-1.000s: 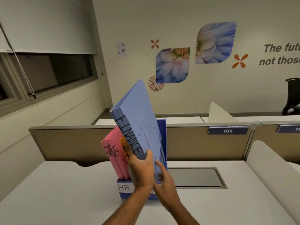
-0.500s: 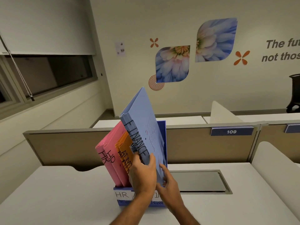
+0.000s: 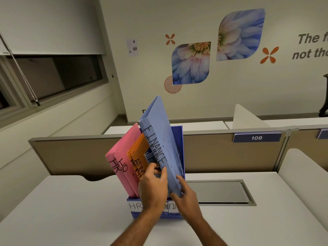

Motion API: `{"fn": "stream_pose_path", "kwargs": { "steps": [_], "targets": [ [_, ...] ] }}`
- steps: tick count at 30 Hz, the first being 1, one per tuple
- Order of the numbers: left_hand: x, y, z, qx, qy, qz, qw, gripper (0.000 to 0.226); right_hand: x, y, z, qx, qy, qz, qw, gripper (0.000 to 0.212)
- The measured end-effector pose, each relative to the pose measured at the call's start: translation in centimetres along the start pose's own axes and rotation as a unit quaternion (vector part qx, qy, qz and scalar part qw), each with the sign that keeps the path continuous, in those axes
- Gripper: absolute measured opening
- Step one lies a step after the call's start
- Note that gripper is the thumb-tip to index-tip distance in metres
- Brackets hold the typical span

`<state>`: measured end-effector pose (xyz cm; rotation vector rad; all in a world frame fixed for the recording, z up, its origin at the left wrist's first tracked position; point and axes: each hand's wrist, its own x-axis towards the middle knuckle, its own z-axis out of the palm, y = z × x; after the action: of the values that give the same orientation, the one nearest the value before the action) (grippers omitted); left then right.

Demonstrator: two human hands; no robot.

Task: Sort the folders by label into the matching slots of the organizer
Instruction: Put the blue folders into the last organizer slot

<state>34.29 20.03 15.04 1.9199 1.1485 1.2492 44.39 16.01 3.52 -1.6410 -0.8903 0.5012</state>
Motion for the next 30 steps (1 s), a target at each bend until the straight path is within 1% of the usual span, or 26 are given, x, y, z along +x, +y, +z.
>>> {"fn": "stream_pose_path", "kwargs": {
  "steps": [7, 17, 24, 30],
  "targets": [
    [0.3, -1.2, -0.2, -0.028, -0.020, 0.009, 0.999, 0.006, 0.1, -0.3, -0.3, -0.087, 0.007, -0.008, 0.996, 0.069],
    [0.6, -2.0, 0.2, -0.038, -0.030, 0.022, 0.999, 0.007, 0.3, 0.0, -0.3, -0.161, 0.025, -0.005, 0.987, 0.070],
    [0.7, -2.1, 0.0, -0.033, -0.028, 0.031, 0.999, 0.006, 0.1, 0.4, -0.2, -0.180, 0.023, 0.001, 0.983, 0.066],
    [0.6, -2.0, 0.0, -0.005, -0.044, 0.039, 0.998, 0.004, -0.1, 0.5, -0.1, -0.181, 0.032, -0.002, 0.983, 0.064]
  ]
}}
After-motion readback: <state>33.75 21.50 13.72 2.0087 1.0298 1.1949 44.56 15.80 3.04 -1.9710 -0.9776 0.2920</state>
